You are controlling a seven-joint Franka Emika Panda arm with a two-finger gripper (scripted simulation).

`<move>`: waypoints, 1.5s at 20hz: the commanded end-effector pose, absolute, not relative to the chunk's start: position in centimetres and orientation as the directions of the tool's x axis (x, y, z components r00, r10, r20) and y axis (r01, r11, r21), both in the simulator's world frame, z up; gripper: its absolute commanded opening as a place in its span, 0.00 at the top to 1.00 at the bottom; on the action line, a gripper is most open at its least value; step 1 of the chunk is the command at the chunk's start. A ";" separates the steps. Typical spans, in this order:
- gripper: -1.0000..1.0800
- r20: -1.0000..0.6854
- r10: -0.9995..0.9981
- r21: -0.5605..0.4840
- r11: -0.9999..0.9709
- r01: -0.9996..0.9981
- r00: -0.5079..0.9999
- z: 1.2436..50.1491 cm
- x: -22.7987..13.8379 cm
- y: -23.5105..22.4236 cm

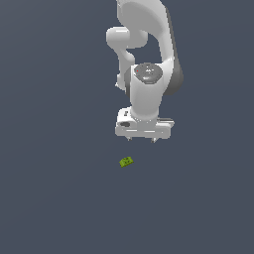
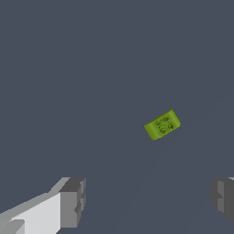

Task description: Pick up the object and move it to a goal position.

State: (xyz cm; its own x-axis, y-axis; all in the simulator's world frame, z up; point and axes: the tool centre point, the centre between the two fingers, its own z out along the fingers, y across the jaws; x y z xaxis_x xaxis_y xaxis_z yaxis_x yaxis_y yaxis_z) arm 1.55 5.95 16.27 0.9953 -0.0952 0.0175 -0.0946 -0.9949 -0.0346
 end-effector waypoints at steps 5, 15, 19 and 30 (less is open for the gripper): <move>0.04 0.003 -0.286 -0.037 -0.958 -0.286 0.958 14.3 2.2 4.9; 0.04 -0.013 -0.572 -0.028 -0.820 -0.572 0.820 11.2 3.2 3.0; 0.04 -0.015 -0.671 -0.021 -0.741 -0.671 0.741 9.9 3.6 2.2; 0.04 -0.006 -0.853 -0.004 -0.522 -0.853 0.522 7.2 4.2 0.3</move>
State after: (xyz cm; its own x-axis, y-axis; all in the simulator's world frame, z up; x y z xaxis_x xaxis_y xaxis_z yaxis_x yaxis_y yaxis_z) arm 4.16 0.54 7.44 0.5489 -0.8359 -0.0084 -0.8359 -0.5488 -0.0055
